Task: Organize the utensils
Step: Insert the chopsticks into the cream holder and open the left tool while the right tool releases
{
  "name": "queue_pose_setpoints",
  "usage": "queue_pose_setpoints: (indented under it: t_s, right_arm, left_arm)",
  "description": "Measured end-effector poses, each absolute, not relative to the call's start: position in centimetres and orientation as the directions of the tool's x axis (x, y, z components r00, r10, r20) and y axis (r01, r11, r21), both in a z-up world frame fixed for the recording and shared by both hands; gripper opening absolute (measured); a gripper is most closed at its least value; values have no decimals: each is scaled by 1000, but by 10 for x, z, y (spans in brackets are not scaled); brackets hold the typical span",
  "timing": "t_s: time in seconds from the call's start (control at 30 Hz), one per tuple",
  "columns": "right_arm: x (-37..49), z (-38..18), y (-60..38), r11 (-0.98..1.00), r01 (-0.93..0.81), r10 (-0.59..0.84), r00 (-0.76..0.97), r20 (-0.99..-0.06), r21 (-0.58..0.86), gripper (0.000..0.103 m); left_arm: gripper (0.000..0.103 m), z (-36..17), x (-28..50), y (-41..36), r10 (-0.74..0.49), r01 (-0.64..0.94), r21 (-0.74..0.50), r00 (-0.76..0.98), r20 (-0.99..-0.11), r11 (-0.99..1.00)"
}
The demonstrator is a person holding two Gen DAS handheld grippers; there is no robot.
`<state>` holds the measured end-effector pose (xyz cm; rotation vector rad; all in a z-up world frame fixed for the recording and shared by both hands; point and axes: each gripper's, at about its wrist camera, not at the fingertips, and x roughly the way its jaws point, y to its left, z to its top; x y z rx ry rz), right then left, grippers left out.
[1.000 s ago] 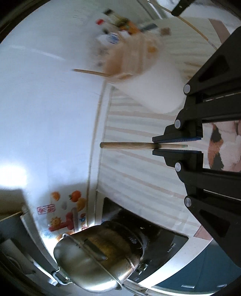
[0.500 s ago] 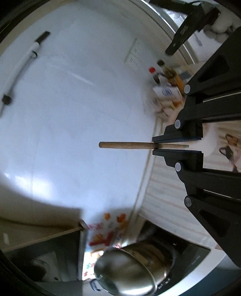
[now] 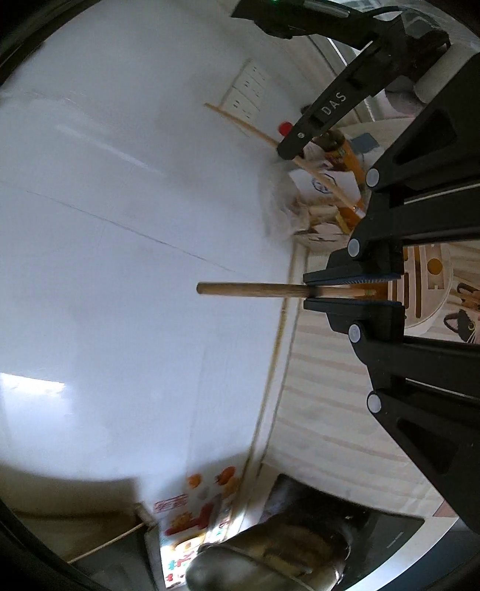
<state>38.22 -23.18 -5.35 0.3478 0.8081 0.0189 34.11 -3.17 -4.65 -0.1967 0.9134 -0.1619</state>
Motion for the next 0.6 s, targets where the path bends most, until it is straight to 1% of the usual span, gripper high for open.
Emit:
queue_pose_setpoints:
  t_s: [0.2,0.3,0.37,0.4,0.43,0.47,0.5,0.53,0.57,0.6]
  right_arm:
    - [393,-88,-228,949,96,169,647,-743,299,7]
    - [393,-95,-227,948,73,198,625,-755,310,7]
    - [392,-98,-228,946,58,221,603,-767,319,8]
    - [391,-99,-229,943,55,234,590,-773,327,8]
    - [390,-98,-230,943,57,236,583,-777,329,9]
    - [387,-97,-232,942,59,236,582,-778,329,15]
    - [383,-94,-235,941,61,236,586,-775,333,21]
    - [381,-91,-237,941,65,232,590,-773,332,33]
    - [376,-87,-240,942,74,222,598,-770,329,42]
    - [372,-84,-243,942,81,215,605,-767,327,44]
  left_arm:
    - [4,-66,346,-36,-239,68,-242,554,-797,968]
    - [8,-64,344,-33,-258,72,-261,544,-798,963]
    - [12,-58,340,-33,-236,73,-236,553,-799,969]
    - [20,-54,338,-33,-218,68,-218,561,-799,974]
    - [36,-50,336,-31,-201,62,-202,571,-796,977]
    - [48,-47,336,-28,-192,58,-195,581,-791,979]
    - [69,-42,332,-24,-181,53,-187,601,-778,981]
    - [80,-38,330,-21,-171,49,-179,617,-768,983]
    - [81,-34,327,-16,-154,40,-167,636,-756,985]
    - [82,-30,323,-11,-138,31,-155,650,-747,987]
